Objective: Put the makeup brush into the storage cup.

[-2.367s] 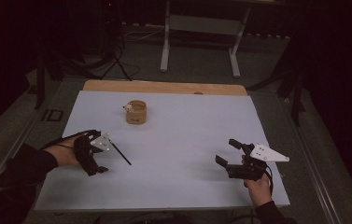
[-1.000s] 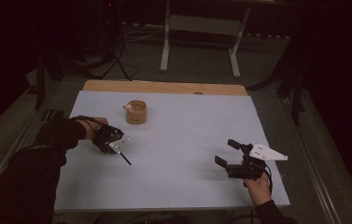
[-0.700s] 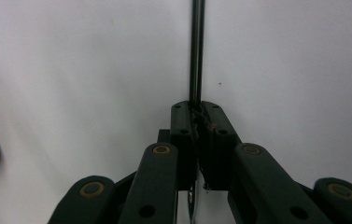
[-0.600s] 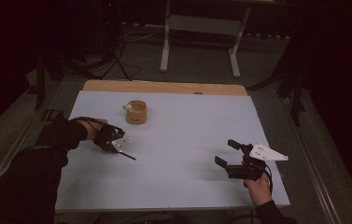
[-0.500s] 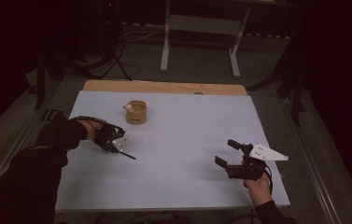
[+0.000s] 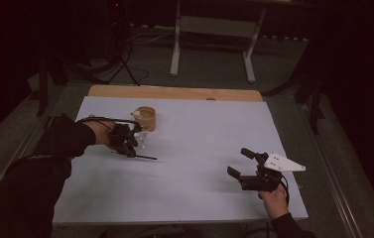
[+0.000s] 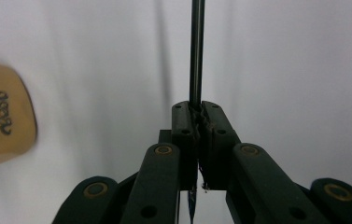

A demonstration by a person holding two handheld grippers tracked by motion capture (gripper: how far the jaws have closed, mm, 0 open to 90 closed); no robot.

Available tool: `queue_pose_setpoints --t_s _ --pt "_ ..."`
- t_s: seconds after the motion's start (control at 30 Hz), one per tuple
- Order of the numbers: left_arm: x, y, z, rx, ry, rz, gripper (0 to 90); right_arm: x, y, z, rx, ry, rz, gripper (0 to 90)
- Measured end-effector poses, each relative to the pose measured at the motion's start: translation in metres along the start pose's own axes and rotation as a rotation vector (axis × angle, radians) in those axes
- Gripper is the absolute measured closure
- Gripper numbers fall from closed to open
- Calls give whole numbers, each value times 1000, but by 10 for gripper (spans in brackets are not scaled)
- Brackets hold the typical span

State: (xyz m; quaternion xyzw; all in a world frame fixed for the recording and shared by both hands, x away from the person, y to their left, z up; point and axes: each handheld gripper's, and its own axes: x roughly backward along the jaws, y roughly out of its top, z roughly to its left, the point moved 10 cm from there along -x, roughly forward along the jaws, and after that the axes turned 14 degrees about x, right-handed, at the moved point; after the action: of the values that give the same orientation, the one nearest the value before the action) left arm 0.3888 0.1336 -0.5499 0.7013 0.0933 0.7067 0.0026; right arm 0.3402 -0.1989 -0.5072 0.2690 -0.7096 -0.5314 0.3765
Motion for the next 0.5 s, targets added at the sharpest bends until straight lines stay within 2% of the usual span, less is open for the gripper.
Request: queue_pose_setpoints --t_s 0.07,0.1,0.13,0.17,0.3,0.37,0.4,0.43,0.47,0.5 --pt "3 7 -3 29 -10 -1 852 -1 0 1 3 4 0 132" --pt "4 12 -2 55 -1 1 852 -1 1 2 8 4 3 133" --pt "6 15 -4 84 -18 4 852 -1 1 2 12 4 4 132" --pt "7 19 -5 84 -15 -6 852 -1 1 3 16 5 5 132" --pt "12 32 -7 128 -25 -7 853 -2 3 4 27 8 11 136" --pt "14 38 -7 141 -16 -24 853 -2 4 6 29 16 9 140" --pt "15 41 -8 153 -31 -22 853 -3 4 7 31 17 21 140" --pt "16 45 -9 148 -22 -31 852 -3 5 6 41 8 30 140" --pt "16 48 -8 158 -15 -30 852 -4 6 7 38 9 27 140" --pt "17 51 -10 162 -27 -30 853 -4 8 7 26 12 30 140"
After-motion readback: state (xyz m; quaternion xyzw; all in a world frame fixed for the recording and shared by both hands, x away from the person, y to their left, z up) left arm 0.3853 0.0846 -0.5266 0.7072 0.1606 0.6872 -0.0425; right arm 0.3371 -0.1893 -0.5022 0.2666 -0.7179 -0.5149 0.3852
